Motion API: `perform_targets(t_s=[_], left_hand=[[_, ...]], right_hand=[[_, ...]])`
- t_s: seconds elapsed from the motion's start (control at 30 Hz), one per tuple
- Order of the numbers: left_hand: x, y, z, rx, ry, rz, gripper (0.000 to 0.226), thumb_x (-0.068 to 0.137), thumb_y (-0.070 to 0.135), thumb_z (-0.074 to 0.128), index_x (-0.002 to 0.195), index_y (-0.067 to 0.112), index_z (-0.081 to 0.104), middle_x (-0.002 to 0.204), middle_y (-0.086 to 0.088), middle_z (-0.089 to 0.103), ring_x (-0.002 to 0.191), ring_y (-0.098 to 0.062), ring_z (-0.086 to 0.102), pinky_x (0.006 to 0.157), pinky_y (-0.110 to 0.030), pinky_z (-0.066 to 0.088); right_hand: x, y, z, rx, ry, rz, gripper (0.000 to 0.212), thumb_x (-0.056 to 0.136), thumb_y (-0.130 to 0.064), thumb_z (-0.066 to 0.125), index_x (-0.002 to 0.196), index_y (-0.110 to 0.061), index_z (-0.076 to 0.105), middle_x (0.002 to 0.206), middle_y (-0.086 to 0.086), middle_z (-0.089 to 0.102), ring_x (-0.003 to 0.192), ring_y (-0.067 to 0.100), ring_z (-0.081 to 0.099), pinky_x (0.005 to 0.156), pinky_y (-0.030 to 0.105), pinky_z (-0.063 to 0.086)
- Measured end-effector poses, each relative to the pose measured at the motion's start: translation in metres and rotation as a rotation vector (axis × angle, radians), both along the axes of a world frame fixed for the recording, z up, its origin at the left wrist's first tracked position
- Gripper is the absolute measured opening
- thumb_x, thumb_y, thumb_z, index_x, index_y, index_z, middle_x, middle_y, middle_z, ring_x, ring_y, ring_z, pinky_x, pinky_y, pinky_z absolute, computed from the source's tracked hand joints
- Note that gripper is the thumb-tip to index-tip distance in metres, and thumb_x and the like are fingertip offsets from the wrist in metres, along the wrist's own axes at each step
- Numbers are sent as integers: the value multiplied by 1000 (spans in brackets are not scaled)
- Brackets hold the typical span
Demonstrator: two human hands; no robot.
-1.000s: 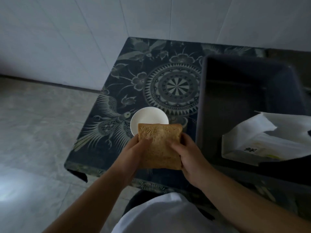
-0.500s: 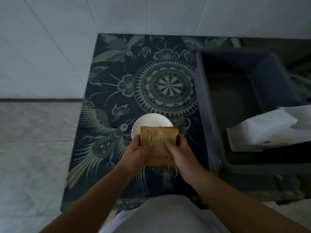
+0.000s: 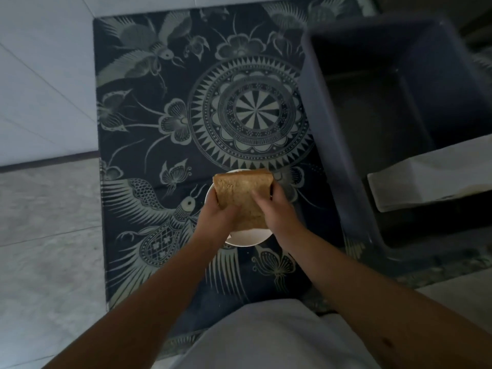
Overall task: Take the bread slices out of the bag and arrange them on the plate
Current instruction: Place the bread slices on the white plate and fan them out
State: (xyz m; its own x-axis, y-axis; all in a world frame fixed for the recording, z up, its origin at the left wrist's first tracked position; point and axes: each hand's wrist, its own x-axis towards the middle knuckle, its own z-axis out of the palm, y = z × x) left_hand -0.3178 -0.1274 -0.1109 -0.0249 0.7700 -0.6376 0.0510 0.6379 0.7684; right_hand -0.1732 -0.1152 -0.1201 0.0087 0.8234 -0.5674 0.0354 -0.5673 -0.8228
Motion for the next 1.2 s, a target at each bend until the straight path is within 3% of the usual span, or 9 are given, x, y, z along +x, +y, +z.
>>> perform_targets(t_s=[0.1,0.2,0.33,0.5,0.57,0.77,0.87,1.0,1.2], left_hand=[[1,14,-1,10,75,5,64,66,35,60,129,27,51,127,-10,55,110,-24,62,85,-44,58],[1,24,-5,3,135,-23,76,64,37,59,137,18,46,134,-14,46,116,-32,54,91,-55,53],[5,29,-7,-4,156,-37,76,64,36,59,136,15,46,131,-17,50,116,-34,55,91,-56,52],[7,24,-8,-3,189,-22,76,65,41,60,134,15,45,129,-10,45,115,-29,53,84,-44,53],[6,24,-9,-2,205,-13,74,66,38,59,135,17,44,127,-7,42,115,-26,50,82,-39,50],[10,23,-14,7,185,83,73,66,33,59,136,18,43,130,-9,48,114,-26,55,93,-54,52],[12,23,-18,17,213,76,69,70,32,59,136,18,44,129,-6,46,113,-25,54,89,-48,53],[12,21,-26,57,301,54,59,82,23,63,138,16,43,126,-3,42,109,-19,49,70,-21,41],[14,16,-28,78,309,45,59,84,20,63,139,18,41,124,0,37,106,-17,47,71,-24,43]], right_hand=[[-5,12,-4,9,-14,-10,42,94,-23,62,131,-27,43,118,-7,59,93,-5,62,61,8,49],[-7,20,-6,-1,-41,-28,58,92,-22,64,141,-16,33,130,6,54,112,17,57,80,26,53],[-8,25,-9,-12,-55,-50,59,90,-18,64,142,-15,35,132,8,53,116,22,56,95,48,51],[-9,20,-13,37,-279,55,64,87,-34,65,142,-18,37,134,-5,24,126,21,38,100,44,43],[-9,20,-14,25,-294,57,64,87,-34,65,143,-20,37,131,-5,23,126,22,37,101,47,42],[-10,23,-11,-4,-291,25,67,84,-26,67,143,-18,37,137,5,34,127,26,39,101,54,42],[-8,21,-9,4,-289,20,64,85,-26,66,142,-21,39,137,3,35,125,23,42,99,50,43],[-8,16,-7,42,-302,29,60,86,-25,65,141,-21,39,139,1,35,123,19,43,90,35,42],[-6,14,-6,20,-276,-1,56,86,-20,64,138,-20,43,134,2,38,114,15,46,68,12,35]])
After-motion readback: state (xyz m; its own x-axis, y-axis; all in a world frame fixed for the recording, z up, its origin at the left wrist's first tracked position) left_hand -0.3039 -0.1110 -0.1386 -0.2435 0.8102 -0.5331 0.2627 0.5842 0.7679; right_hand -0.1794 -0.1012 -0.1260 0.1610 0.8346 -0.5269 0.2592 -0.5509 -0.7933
